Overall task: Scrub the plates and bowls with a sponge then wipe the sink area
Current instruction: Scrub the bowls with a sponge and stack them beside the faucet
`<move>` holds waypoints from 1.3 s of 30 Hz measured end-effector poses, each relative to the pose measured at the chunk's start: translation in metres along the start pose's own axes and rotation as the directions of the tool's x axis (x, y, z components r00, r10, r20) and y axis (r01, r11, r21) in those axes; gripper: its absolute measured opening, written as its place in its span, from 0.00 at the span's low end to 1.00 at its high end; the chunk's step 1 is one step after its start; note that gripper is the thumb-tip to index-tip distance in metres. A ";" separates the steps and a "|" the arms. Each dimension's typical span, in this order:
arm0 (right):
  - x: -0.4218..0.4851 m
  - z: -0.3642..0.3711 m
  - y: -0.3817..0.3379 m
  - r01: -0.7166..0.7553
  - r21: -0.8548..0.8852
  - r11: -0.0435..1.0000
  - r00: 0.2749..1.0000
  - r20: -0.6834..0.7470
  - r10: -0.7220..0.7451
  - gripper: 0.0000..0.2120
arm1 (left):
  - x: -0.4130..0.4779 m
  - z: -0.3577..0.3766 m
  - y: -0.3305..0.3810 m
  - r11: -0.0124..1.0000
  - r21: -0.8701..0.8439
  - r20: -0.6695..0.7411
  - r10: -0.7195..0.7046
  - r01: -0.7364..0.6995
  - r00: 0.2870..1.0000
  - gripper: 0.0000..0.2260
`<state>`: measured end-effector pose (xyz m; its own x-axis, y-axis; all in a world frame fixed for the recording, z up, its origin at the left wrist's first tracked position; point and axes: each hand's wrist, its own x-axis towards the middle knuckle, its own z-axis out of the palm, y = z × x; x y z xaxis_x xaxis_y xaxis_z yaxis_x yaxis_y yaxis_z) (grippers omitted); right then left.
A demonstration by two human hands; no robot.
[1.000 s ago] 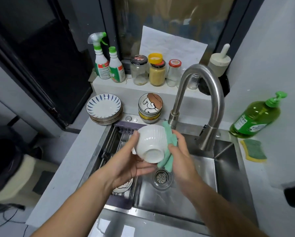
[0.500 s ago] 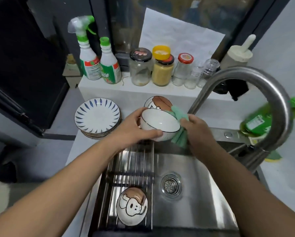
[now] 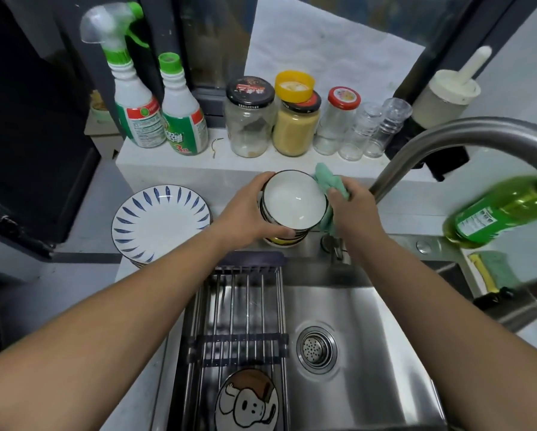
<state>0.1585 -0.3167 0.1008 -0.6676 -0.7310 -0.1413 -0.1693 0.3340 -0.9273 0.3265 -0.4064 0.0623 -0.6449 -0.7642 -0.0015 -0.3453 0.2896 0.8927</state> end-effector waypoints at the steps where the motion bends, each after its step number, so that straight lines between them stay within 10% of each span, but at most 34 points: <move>1: 0.001 0.001 0.002 0.003 -0.007 1.000 1.000 -0.002 -0.003 0.10 | 0.002 0.002 -0.002 1.000 0.005 -0.004 0.015 -0.015 1.000 0.46; 16: -0.032 -0.017 0.005 0.230 0.048 0.972 0.959 -0.181 -0.218 0.10 | -0.005 0.008 -0.008 0.996 0.019 0.006 -0.087 0.087 0.996 0.47; 20: -0.071 -0.029 0.022 0.144 0.158 0.977 0.989 -0.002 -0.145 0.11 | -0.037 0.008 -0.013 0.972 -0.016 -0.045 -0.235 0.234 0.971 0.57; 26: -0.129 -0.025 0.086 -0.027 -0.023 0.999 0.959 0.281 0.033 0.13 | -0.132 0.024 -0.023 0.895 -0.137 -0.085 -0.438 0.425 0.895 0.29; 30: -0.163 -0.010 0.129 -0.073 -0.192 0.979 0.909 0.391 0.144 0.10 | -0.195 0.050 -0.045 0.797 -0.046 0.052 -0.600 0.602 0.798 0.29; 39: -0.191 0.015 0.159 0.107 -0.311 0.944 0.839 0.538 0.082 0.15 | -0.264 0.083 -0.071 0.537 -0.210 0.160 -0.806 0.817 0.570 0.21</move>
<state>0.2704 -0.1329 -0.0249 -0.1834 -0.9062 -0.3810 -0.4567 0.4218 -0.7833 0.4648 -0.1768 -0.0381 -0.1989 -0.5770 -0.7922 -0.5692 -0.5900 0.5726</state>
